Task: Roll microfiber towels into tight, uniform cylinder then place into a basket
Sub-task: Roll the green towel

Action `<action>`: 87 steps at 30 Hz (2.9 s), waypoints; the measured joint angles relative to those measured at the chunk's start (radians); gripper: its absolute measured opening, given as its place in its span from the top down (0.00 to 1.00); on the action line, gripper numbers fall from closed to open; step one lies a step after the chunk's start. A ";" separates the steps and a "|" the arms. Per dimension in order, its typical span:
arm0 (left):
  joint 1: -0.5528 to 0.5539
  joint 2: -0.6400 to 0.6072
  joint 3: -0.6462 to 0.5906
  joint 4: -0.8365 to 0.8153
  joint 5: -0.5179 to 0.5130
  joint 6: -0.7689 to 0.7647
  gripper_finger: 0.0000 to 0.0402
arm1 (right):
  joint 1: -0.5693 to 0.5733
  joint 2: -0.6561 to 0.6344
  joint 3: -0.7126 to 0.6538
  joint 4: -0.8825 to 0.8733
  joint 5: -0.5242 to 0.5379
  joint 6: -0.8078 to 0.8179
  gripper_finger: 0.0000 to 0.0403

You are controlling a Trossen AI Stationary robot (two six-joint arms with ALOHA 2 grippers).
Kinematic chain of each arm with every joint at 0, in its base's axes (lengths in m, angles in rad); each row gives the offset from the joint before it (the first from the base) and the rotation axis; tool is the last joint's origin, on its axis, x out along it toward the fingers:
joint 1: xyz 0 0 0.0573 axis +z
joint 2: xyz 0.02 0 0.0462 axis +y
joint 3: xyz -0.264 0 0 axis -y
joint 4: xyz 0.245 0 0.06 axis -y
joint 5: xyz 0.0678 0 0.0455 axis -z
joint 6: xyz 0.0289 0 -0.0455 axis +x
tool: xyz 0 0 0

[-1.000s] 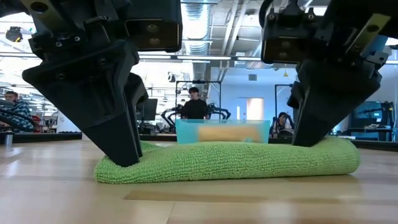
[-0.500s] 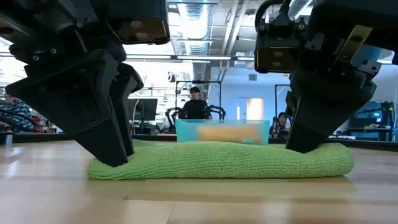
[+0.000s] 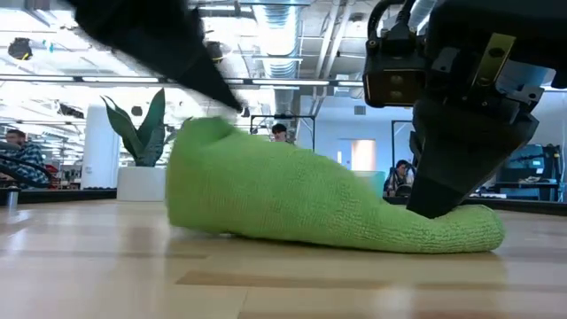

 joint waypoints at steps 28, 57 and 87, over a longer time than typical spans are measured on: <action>0.127 0.001 -0.261 0.558 0.291 0.152 0.77 | -0.030 0.001 0.000 0.012 -0.009 0.049 0.96; 0.092 0.099 -0.257 0.436 0.316 -0.014 0.77 | -0.043 0.003 0.002 0.023 -0.072 0.115 0.82; 0.095 0.071 -0.231 0.312 0.324 -0.041 0.77 | 0.271 -0.143 -0.003 0.026 0.466 -0.607 0.74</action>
